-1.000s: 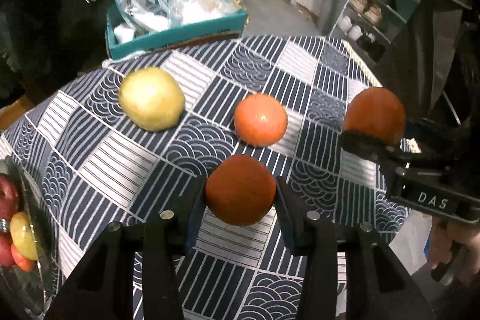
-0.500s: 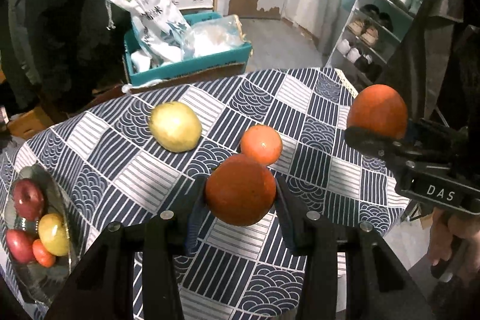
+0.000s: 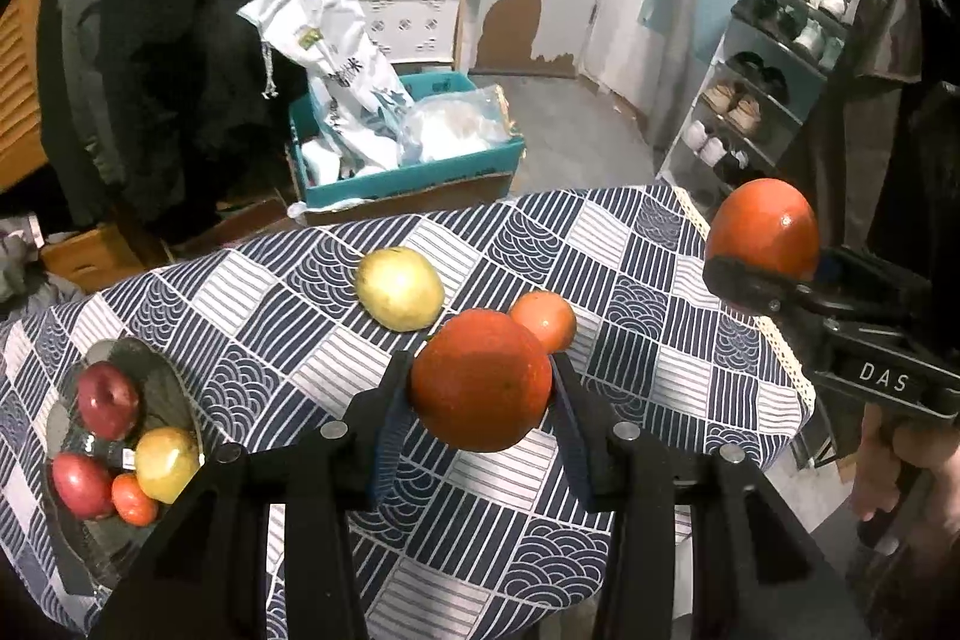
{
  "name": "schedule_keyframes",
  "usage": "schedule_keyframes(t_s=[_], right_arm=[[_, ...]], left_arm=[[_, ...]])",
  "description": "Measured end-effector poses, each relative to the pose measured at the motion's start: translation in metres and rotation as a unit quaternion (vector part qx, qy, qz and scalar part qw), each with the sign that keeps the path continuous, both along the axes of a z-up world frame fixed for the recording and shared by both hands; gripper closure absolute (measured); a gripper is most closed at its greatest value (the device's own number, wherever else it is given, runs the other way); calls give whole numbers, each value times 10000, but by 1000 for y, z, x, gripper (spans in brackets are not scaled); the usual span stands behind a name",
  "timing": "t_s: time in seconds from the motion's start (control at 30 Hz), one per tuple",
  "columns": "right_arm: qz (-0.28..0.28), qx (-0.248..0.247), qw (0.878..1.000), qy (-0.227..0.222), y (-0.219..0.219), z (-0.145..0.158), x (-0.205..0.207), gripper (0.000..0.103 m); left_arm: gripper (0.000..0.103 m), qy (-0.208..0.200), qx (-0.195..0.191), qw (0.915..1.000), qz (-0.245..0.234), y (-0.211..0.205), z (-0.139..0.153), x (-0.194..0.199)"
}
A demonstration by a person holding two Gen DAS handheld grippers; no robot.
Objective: Organize fruits
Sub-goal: 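Lift and carry the orange with the right tool while the left carries the tangerine to the bowl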
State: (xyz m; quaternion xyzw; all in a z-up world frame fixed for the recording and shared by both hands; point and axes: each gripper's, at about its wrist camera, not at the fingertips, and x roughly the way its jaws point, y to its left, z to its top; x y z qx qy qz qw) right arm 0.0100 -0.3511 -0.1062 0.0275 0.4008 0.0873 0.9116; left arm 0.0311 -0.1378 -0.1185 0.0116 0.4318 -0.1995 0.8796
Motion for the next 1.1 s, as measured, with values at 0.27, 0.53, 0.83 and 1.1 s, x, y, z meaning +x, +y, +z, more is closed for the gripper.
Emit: schedule_keyframes(t_s=[0.27,0.53,0.83,1.1], right_arm=[[227,1,9996,-156,18,15,0,36],[468,7,9986,-230,44,25,2,36],[786,37,9967,-192,79,29,10,36],[1097,30,9939,-107,119,27,20,36]], left_arm=[[58,-110,-23,9998,162,21,14,-7],[58,-220,-47,9993,285,41,26,-16],[58,-254,-114,9980,567,72,29,-16],[58,-224,-153,9957,881,105,27,-16]])
